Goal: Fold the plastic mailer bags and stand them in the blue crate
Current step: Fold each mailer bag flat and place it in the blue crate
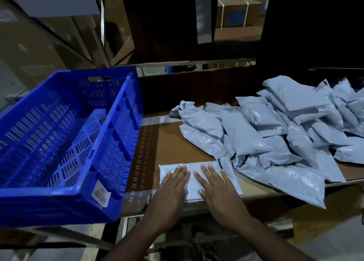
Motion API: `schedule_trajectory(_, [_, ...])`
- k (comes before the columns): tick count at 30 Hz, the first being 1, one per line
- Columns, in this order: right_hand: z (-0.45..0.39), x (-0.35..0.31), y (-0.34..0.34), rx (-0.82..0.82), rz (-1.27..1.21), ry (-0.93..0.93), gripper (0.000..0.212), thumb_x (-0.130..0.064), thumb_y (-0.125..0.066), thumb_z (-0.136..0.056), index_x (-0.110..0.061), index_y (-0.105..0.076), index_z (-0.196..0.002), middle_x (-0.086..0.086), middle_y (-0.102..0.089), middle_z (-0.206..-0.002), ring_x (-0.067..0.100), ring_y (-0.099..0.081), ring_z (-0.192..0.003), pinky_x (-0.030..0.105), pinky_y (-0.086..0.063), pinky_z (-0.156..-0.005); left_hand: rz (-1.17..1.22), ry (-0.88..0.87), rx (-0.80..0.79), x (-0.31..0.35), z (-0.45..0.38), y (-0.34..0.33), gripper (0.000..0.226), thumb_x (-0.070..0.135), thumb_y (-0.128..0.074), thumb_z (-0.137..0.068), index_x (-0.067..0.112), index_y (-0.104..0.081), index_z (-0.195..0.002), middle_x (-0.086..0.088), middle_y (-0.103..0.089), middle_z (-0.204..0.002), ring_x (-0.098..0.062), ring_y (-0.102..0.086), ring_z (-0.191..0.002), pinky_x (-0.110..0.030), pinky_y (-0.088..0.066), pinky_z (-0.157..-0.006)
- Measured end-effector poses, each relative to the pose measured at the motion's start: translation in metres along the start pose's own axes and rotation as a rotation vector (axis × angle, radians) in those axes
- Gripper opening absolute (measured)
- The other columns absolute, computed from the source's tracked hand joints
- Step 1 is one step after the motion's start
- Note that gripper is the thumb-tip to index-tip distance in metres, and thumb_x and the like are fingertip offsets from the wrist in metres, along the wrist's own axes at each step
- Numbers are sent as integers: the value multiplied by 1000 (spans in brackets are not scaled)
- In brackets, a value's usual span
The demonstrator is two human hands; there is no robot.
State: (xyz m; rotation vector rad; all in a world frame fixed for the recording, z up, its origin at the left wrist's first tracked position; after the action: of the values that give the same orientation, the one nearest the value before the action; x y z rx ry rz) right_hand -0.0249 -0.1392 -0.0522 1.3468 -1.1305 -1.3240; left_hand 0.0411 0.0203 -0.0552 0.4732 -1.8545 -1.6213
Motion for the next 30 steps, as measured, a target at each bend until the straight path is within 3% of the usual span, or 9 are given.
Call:
schedule_trajectory(4, [-6, 5, 13, -27, -127, 1, 64, -56, -3, -101, -32, -19, -159, -7, -4, -167, 10, 2, -154, 29, 9, -121, 212, 13, 4, -8, -6, 10, 64, 50, -7, -104, 25, -23, -161, 11, -12, -168, 5, -1, -152, -26, -4, -126])
schedule_trajectory(7, [2, 20, 19, 61, -111, -65, 58, -46, -11, -106, -26, -29, -157, -4, -13, -166, 12, -8, -154, 30, -2, -122, 415, 169, 103, -22, -5, 18, 52, 41, -32, -109, 24, -33, -158, 13, -24, -164, 3, -18, -151, -13, -9, -120])
schedule_trajectory(9, [10, 31, 13, 60, -5, -106, 67, -45, -6, -100, -18, -31, -157, 1, -15, -164, 20, -12, -154, 37, -12, -125, 287, 145, 61, -22, -4, 14, 60, 47, -21, -106, 18, -23, -159, 10, -10, -165, -4, -10, -154, -13, -1, -120])
schedule_trajectory(12, [11, 37, 5, 28, 68, -137, 60, -40, -20, -103, -10, -41, -151, 9, -35, -159, 24, -27, -149, 39, -17, -118, 112, 114, 15, -19, -7, 6, 79, 52, 6, -92, 16, -10, -160, 8, 1, -165, -3, 4, -153, -19, 10, -121])
schedule_trajectory(17, [18, 27, 4, 68, 74, -179, 72, -41, -3, -106, -6, -54, -142, 13, -49, -150, 29, -43, -141, 42, -22, -112, 13, 132, 58, -18, 2, 2, 67, 46, -4, -102, 19, -21, -161, 5, -14, -168, -5, -3, -154, -34, 2, -125])
schedule_trajectory(22, [5, 27, 12, 94, 86, -194, 58, -36, -32, -97, -6, -56, -139, 15, -48, -149, 29, -45, -140, 42, -28, -119, -13, 141, 53, -13, -1, 9, 71, 48, 0, -99, 20, -17, -162, 7, -11, -169, -3, 1, -154, -36, 3, -125])
schedule_trajectory(24, [-3, 20, 24, 131, 50, -194, 56, -32, -39, -93, -4, -58, -138, 17, -48, -149, 30, -45, -140, 45, -31, -118, -9, 144, 75, -12, -4, 14, 71, 50, -8, -98, 20, -22, -161, 7, -17, -168, -4, -3, -154, -38, 3, -125])
schedule_trajectory(27, [-14, -6, 26, 220, -13, -39, 48, -27, -41, -97, -6, -61, -136, 14, -57, -142, 27, -53, -134, 43, -36, -113, 90, 104, 99, -3, -12, 17, 63, 43, -37, -103, 18, -26, -159, 4, -17, -167, -3, -6, -153, -32, 0, -126])
schedule_trajectory(30, [-22, -18, 10, 151, -92, 62, 48, -25, -42, -100, -14, -48, -147, 10, -47, -151, 26, -44, -141, 40, -23, -116, 114, 71, 40, 3, -17, 9, 60, 38, -37, -108, 16, -18, -161, 2, -10, -169, 3, 4, -148, -18, 14, -120])
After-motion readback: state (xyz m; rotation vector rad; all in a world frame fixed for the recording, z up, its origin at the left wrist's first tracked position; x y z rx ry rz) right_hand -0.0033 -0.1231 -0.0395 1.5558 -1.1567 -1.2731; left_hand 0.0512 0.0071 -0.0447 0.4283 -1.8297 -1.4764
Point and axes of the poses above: each hand's wrist, its own z-axis away from the middle knuckle, its own y-axis out of the back of the hand, x = y × z, the point moved 4 cm from there along -z, towards the middle knuckle
